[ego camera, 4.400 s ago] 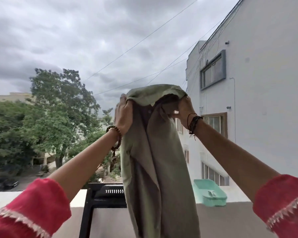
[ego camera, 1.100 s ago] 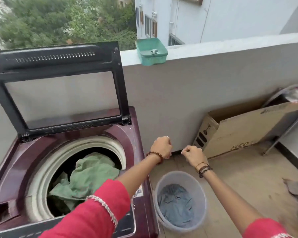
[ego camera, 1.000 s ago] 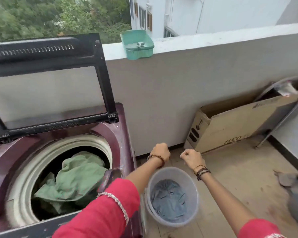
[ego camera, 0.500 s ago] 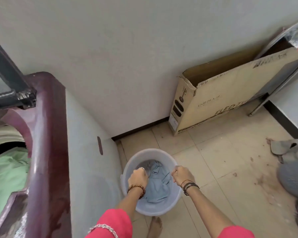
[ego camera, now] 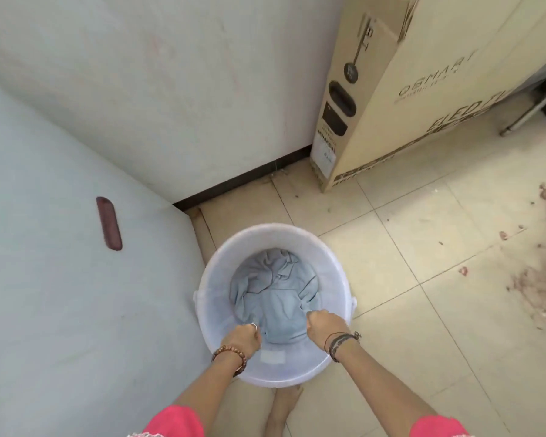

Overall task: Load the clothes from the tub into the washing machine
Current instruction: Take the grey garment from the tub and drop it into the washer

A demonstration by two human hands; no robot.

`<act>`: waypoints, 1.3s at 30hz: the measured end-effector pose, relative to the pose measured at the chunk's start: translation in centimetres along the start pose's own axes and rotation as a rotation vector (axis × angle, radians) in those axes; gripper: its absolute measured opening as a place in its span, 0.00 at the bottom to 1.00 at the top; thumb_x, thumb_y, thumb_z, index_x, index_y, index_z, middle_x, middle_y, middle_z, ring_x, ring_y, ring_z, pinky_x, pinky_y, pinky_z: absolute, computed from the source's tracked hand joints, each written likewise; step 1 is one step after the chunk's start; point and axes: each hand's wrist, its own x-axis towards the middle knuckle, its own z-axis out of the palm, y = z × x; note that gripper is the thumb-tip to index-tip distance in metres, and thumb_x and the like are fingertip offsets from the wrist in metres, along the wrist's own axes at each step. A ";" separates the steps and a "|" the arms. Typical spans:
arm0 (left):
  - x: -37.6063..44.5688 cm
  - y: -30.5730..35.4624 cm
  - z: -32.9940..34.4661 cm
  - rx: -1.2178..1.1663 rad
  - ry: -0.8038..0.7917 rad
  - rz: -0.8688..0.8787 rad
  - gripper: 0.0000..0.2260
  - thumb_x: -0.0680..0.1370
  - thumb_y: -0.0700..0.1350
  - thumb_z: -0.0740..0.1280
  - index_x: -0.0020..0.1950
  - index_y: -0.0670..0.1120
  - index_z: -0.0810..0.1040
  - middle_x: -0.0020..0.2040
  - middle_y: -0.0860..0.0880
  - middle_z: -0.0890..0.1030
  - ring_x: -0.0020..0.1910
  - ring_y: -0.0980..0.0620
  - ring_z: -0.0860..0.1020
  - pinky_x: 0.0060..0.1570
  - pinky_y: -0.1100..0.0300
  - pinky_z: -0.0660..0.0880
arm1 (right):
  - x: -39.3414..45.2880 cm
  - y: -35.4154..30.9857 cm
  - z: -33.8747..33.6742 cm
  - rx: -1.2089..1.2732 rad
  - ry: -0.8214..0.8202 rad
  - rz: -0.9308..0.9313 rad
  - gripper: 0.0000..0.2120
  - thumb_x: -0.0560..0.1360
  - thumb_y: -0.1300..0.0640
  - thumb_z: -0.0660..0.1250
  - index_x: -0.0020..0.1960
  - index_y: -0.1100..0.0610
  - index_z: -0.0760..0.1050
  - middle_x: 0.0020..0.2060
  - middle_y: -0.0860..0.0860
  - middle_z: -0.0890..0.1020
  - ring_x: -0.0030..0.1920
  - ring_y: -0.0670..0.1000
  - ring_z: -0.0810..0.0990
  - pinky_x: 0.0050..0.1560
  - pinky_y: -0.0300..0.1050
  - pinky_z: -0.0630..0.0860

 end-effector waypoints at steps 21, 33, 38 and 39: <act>11.2 -3.0 5.4 -0.095 -0.055 0.055 0.09 0.78 0.42 0.59 0.51 0.42 0.77 0.55 0.43 0.80 0.56 0.44 0.77 0.54 0.58 0.71 | 13.3 2.1 9.8 -0.565 0.016 -0.135 0.19 0.78 0.69 0.51 0.64 0.61 0.73 0.62 0.59 0.74 0.62 0.58 0.74 0.60 0.48 0.70; 6.6 -3.6 3.2 -0.261 0.036 0.236 0.21 0.71 0.38 0.67 0.62 0.52 0.70 0.60 0.50 0.75 0.59 0.52 0.74 0.61 0.56 0.70 | 7.9 -0.2 4.3 0.647 -0.061 -0.062 0.02 0.75 0.62 0.61 0.43 0.58 0.71 0.31 0.53 0.76 0.29 0.45 0.79 0.43 0.49 0.79; 3.4 -2.5 1.2 -0.243 0.129 0.402 0.23 0.76 0.46 0.66 0.70 0.56 0.66 0.71 0.53 0.66 0.69 0.53 0.65 0.68 0.55 0.65 | 2.4 -4.9 -1.0 1.045 -0.252 -0.251 0.11 0.77 0.66 0.60 0.39 0.54 0.70 0.26 0.52 0.74 0.22 0.40 0.74 0.26 0.31 0.72; 2.7 -2.1 0.4 -0.350 0.152 0.390 0.14 0.78 0.46 0.64 0.61 0.58 0.72 0.64 0.53 0.74 0.64 0.54 0.70 0.63 0.61 0.69 | 1.6 -5.4 -1.8 1.061 -0.247 -0.281 0.11 0.77 0.66 0.60 0.39 0.54 0.71 0.26 0.51 0.74 0.22 0.40 0.74 0.27 0.31 0.72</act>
